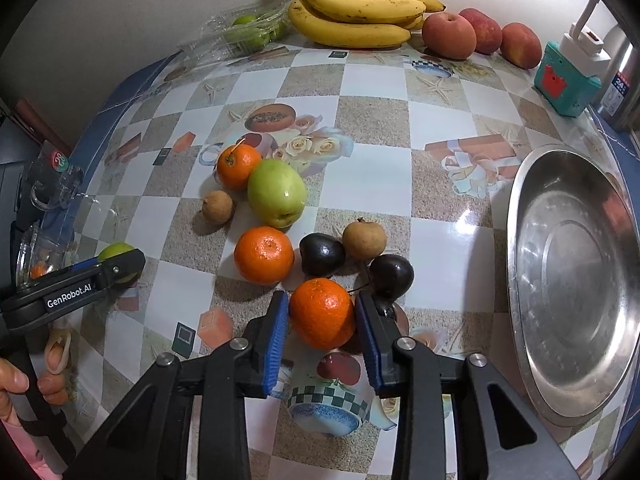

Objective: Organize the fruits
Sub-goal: 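Carry the green fruit and orange over the steel bowl with both tools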

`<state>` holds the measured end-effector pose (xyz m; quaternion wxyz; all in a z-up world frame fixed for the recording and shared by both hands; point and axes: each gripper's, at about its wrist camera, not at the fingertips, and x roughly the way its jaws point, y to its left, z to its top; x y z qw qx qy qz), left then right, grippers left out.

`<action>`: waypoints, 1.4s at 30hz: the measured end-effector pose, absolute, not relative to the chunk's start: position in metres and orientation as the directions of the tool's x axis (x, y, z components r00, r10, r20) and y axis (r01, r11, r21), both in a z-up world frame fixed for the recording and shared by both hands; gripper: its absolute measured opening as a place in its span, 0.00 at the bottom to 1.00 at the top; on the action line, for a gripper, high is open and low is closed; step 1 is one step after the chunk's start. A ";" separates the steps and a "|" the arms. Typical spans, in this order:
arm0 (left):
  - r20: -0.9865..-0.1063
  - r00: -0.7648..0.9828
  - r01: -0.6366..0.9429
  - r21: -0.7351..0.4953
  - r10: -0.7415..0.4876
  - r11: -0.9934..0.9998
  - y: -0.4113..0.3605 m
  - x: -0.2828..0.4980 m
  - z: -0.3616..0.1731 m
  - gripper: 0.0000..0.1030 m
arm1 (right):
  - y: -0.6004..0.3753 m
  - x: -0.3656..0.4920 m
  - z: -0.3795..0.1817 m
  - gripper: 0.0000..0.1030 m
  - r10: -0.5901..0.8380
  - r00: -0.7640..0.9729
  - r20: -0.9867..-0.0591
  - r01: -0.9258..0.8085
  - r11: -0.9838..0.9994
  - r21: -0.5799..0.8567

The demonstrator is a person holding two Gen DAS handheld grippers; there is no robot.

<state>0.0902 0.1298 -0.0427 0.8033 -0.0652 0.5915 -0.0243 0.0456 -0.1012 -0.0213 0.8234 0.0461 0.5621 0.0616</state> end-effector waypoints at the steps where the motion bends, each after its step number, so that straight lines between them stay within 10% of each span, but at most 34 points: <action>1: -0.946 0.303 -0.041 -0.135 -0.116 0.990 0.130 0.089 -0.041 0.58 | -0.101 0.045 -0.021 0.34 0.160 0.362 -0.918 -0.051 0.987 0.152; 22: -0.928 0.353 -0.094 -0.164 -0.121 0.982 0.081 0.084 0.015 0.58 | -0.133 0.035 0.013 0.33 0.303 0.432 -0.849 -0.002 0.942 0.335; 42: -0.921 0.339 0.051 -0.186 -0.192 0.981 -0.059 0.096 0.040 0.58 | -0.271 0.024 0.025 0.33 0.101 0.528 -0.843 0.380 0.860 0.341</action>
